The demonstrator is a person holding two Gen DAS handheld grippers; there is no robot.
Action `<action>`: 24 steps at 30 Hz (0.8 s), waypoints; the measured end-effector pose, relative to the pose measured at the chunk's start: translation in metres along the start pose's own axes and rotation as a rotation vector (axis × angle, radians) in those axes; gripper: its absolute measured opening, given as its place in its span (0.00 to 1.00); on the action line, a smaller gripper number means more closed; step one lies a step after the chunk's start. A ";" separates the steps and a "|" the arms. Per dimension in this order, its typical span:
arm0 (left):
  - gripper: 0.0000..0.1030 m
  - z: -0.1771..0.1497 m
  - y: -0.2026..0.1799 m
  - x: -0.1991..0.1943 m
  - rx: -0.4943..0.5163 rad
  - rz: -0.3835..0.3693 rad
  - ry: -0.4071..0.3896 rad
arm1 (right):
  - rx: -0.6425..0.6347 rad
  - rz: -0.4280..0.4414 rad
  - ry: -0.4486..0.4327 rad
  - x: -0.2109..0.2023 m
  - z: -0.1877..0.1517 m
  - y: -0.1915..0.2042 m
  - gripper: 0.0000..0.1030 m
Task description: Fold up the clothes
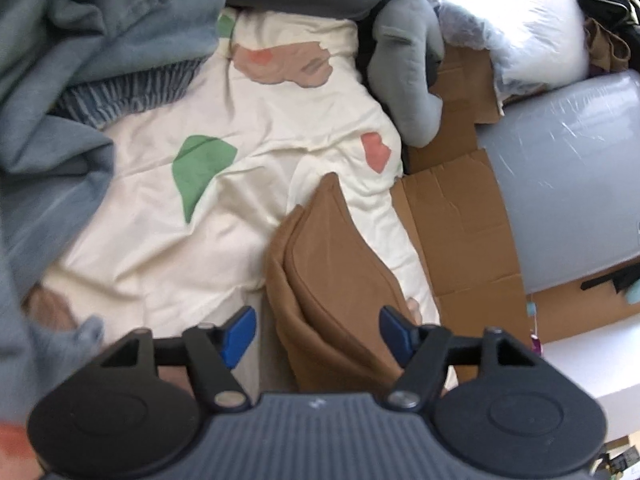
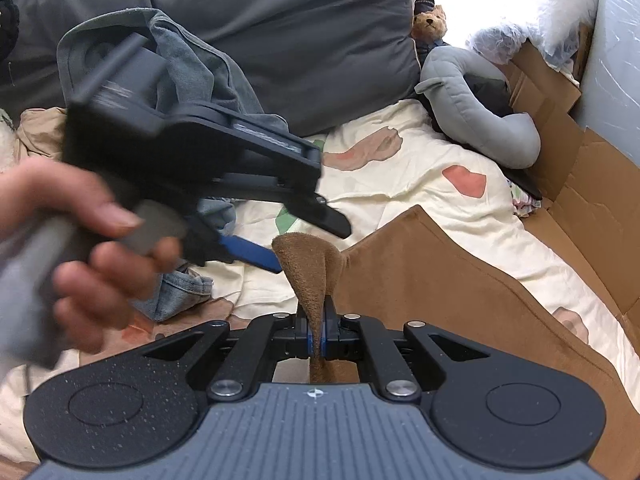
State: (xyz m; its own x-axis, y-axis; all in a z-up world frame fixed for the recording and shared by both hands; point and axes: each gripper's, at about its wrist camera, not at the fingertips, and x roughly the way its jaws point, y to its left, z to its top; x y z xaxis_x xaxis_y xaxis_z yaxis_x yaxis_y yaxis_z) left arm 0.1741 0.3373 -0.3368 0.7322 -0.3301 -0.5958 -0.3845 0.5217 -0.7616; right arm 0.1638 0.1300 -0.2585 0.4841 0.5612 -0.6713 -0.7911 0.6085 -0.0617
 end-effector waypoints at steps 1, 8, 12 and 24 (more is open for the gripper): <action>0.69 0.003 0.002 0.005 -0.004 -0.003 0.006 | 0.001 0.001 -0.001 0.000 0.000 0.000 0.02; 0.69 0.010 0.011 0.034 0.009 -0.004 0.034 | 0.016 0.007 0.000 0.001 0.000 -0.001 0.02; 0.69 0.014 0.014 0.051 0.017 -0.020 0.066 | 0.030 0.013 -0.002 0.000 0.000 -0.002 0.02; 0.51 0.043 0.014 0.099 0.098 -0.007 0.137 | 0.061 0.011 -0.025 -0.003 -0.003 -0.007 0.02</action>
State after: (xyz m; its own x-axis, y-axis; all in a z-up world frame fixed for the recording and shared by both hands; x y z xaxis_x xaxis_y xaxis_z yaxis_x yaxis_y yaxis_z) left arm 0.2655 0.3457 -0.3955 0.6485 -0.4351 -0.6246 -0.3177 0.5910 -0.7415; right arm 0.1669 0.1224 -0.2578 0.4850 0.5817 -0.6530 -0.7727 0.6347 -0.0085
